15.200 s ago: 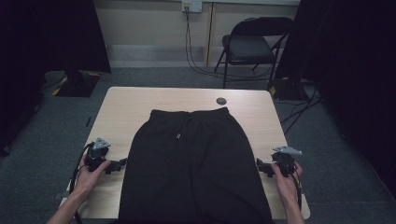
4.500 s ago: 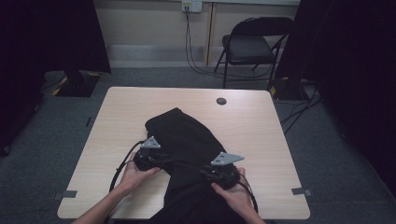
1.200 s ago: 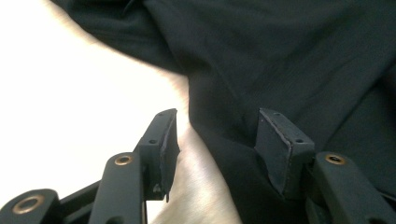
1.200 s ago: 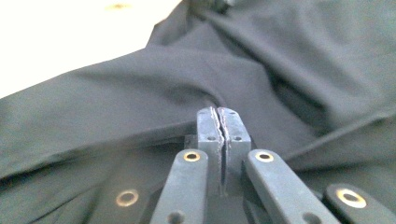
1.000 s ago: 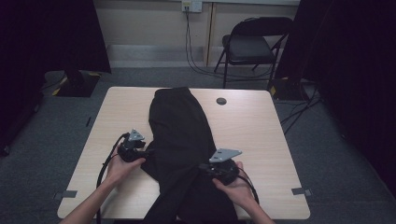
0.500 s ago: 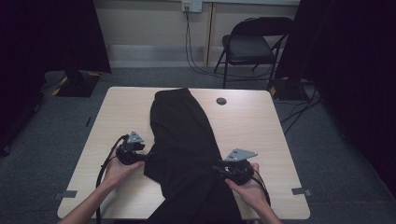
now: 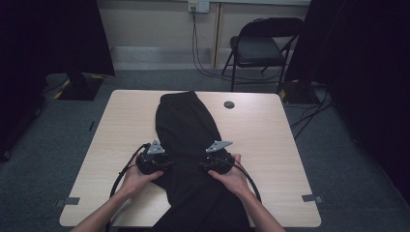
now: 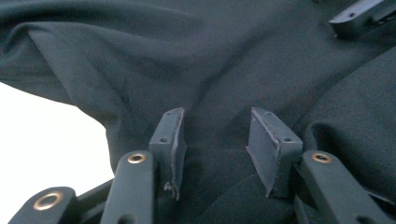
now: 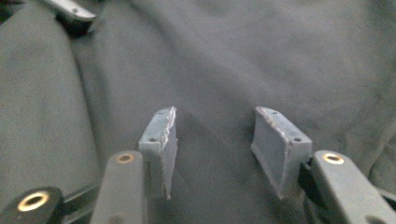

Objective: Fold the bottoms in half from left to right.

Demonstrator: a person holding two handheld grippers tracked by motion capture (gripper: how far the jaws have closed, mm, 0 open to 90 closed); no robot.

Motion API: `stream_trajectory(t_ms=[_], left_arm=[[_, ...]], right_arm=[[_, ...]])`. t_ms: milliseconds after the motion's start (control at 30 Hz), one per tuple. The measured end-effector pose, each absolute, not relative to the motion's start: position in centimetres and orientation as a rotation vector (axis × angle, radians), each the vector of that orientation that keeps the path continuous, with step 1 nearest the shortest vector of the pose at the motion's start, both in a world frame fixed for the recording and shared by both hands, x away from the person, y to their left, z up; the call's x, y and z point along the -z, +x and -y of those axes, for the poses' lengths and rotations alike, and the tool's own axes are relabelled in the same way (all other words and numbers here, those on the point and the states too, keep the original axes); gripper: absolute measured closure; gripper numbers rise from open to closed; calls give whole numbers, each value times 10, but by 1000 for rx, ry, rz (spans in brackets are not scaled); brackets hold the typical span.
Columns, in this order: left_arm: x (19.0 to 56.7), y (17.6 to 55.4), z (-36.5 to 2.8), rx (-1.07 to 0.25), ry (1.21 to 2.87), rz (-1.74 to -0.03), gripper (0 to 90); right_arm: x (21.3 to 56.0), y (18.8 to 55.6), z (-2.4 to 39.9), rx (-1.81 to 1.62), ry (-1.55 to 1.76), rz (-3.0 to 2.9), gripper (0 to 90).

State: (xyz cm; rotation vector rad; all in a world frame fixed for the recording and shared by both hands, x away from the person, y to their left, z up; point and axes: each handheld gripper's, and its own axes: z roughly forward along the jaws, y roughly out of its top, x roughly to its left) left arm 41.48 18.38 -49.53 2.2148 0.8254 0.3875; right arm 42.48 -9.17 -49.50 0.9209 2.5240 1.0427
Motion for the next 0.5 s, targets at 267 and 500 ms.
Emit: stream_trajectory(t_ms=[267, 500], left_arm=[[498, 415, -184, -363, 2184, -839, 488], [499, 403, -169, -331, 2205, -757, 453]], right_arm=[[493, 402, 107, -1031, 893, -2564, 494], [493, 361, 122, -1048, 903, -2564, 494]])
